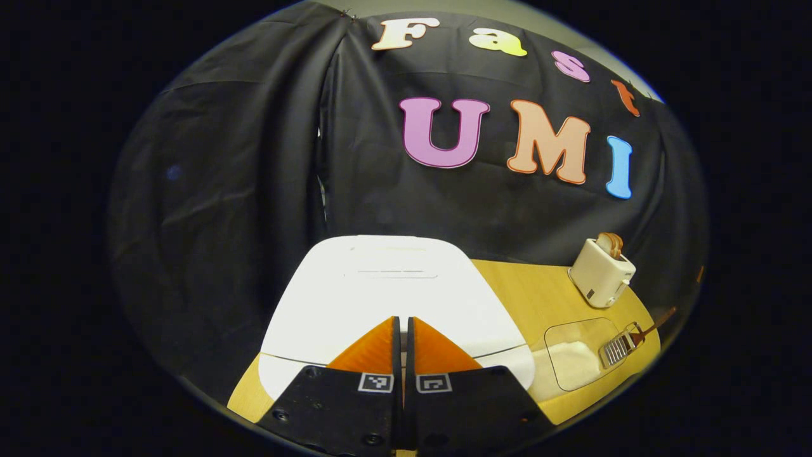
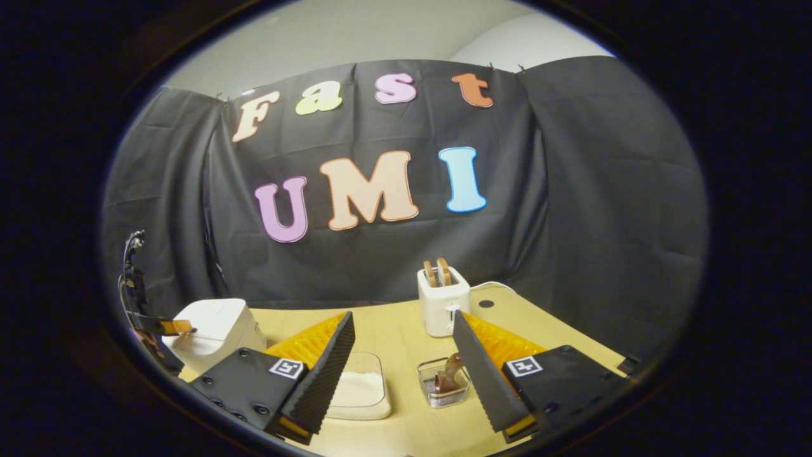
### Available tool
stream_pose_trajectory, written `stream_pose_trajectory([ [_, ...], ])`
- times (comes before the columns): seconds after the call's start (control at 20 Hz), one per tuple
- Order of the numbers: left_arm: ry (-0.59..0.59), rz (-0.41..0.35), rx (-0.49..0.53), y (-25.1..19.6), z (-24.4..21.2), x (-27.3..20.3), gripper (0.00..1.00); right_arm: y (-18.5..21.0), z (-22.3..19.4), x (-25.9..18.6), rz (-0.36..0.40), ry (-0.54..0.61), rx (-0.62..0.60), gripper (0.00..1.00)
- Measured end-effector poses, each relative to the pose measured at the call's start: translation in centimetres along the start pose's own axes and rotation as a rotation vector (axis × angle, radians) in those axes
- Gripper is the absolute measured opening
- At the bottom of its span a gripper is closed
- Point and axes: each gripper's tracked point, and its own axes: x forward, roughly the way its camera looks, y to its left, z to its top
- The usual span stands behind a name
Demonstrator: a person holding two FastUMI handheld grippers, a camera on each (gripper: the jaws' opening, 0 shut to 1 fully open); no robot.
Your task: Close the left gripper, press the button to open the rice cooker; take a wooden spoon from the chopstick holder with the right hand, scoop a spoonful of rice and pour it into the rice cooker, then put the wooden spoon back into the chopstick holder.
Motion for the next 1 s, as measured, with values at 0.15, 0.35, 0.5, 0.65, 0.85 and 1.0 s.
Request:
stream_pose_trajectory([
  [0.15, 0.041, -0.011, -0.026, 0.1, -1.0, -0.1, 0.00, -0.1, -0.1, -0.2, 0.002, 0.001, -0.003, 0.99],
  [0.35, 0.008, -0.019, -0.012, -0.1, -0.4, 0.3, 0.00, 0.2, -0.3, -0.2, 0.017, 0.005, -0.020, 0.99],
  [0.5, -0.008, 0.004, 0.037, -0.2, 0.8, -0.2, 0.00, 0.0, -0.3, -0.1, 0.015, -0.001, -0.021, 0.99],
  [0.65, -0.109, 0.022, 0.099, -0.6, 4.6, -1.1, 0.00, -0.4, -0.3, 0.2, 0.008, 0.001, -0.010, 0.99],
  [0.85, -0.199, 0.027, 0.090, -1.2, 8.9, -2.3, 0.00, -0.7, -0.5, 0.7, 0.012, 0.004, -0.003, 0.99],
  [1.0, -0.229, 0.009, 0.068, -2.1, 10.2, -3.3, 0.00, -0.9, -0.9, 1.1, 0.017, 0.009, -0.003, 0.99],
])
